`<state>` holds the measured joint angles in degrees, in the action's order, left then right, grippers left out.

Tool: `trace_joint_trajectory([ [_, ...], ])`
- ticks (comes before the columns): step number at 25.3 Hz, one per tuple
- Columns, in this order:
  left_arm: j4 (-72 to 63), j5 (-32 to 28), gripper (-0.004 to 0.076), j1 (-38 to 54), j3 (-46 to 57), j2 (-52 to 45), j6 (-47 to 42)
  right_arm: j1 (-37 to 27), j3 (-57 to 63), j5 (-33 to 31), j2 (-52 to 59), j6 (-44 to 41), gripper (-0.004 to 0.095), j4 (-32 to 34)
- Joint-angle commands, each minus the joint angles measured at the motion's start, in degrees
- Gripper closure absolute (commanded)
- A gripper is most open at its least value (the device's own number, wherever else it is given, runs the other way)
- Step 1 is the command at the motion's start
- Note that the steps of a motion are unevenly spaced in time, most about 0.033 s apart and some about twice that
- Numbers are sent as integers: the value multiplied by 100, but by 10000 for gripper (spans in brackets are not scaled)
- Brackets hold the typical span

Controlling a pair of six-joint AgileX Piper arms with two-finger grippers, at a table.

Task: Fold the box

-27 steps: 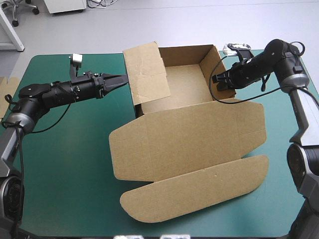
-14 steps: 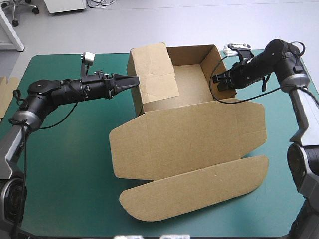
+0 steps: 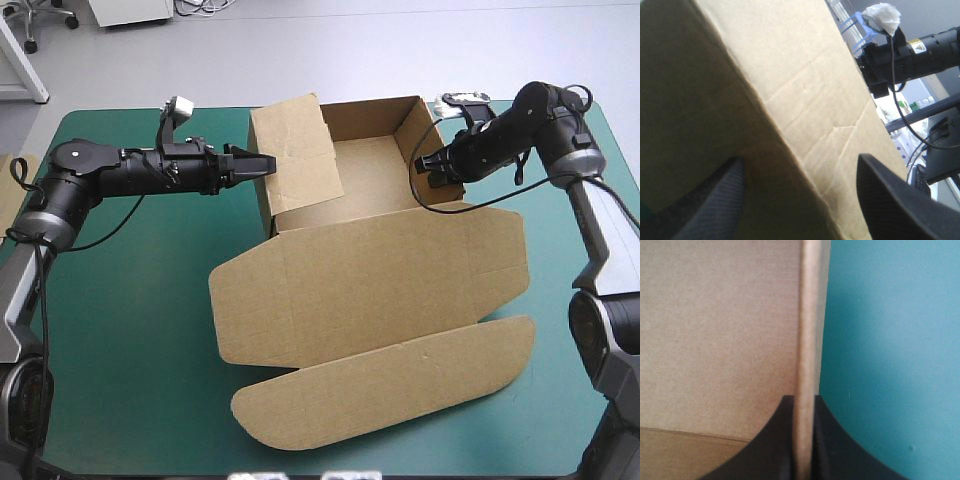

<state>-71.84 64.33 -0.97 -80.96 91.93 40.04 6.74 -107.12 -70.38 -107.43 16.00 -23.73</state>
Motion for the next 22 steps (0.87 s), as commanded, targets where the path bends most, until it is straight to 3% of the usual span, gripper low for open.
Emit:
trace_joint_trajectory([
  [1, 50, -228, 255, -101, -255, -242, -402, 35, -157, 115, 313, -57, 906, -197],
  [9, 564, -939, 255, -465, -260, -242, -715, 210, -157, 200, 313, -250, 906, 90],
  [19, 1933, -1628, 282, -654, -260, -242, -1921, 916, -222, 585, 381, -1354, 906, 1503],
  [22, 2236, -1781, 296, -654, -260, -242, -2166, 1050, -222, 770, 412, -1559, 906, 1492],
])
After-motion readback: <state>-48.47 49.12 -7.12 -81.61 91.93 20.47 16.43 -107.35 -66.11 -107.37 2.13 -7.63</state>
